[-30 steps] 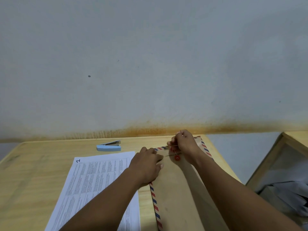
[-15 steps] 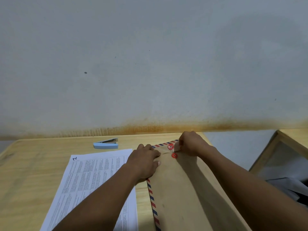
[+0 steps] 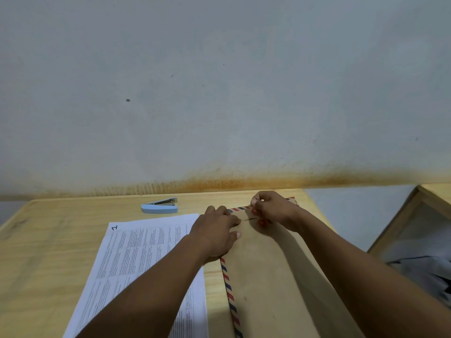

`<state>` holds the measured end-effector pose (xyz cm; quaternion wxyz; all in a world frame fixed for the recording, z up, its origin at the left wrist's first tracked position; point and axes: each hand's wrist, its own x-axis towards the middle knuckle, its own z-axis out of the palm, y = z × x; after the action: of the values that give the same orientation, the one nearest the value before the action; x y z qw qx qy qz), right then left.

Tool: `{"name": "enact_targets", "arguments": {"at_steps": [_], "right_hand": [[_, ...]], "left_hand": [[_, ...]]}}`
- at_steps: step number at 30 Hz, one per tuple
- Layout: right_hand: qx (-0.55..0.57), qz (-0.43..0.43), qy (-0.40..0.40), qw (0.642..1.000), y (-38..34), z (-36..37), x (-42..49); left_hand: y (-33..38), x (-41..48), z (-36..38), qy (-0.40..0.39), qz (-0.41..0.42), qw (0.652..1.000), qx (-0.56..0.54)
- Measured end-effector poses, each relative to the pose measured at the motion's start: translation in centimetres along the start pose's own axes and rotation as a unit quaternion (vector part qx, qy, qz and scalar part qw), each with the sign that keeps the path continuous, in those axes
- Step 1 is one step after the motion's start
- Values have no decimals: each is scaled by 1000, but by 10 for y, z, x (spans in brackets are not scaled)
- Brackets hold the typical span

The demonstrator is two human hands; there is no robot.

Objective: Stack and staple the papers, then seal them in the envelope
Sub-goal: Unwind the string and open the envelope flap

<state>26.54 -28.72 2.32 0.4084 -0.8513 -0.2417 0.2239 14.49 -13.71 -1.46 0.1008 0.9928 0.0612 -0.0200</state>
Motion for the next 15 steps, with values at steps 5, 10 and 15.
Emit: {"name": "enact_targets", "arguments": {"at_steps": [5,10,15], "right_hand": [[-230,12,-3,973,10,-7,6],[-337,8,-4,942,-2,1,12],[-357,21,-26,934,-5,-2,8]], "left_hand": [[0,0,1,5,-6,1000,-5],[1,0,-1,1,-7,1000,-2],[1,1,-1,3,-9,1000,-11]]}}
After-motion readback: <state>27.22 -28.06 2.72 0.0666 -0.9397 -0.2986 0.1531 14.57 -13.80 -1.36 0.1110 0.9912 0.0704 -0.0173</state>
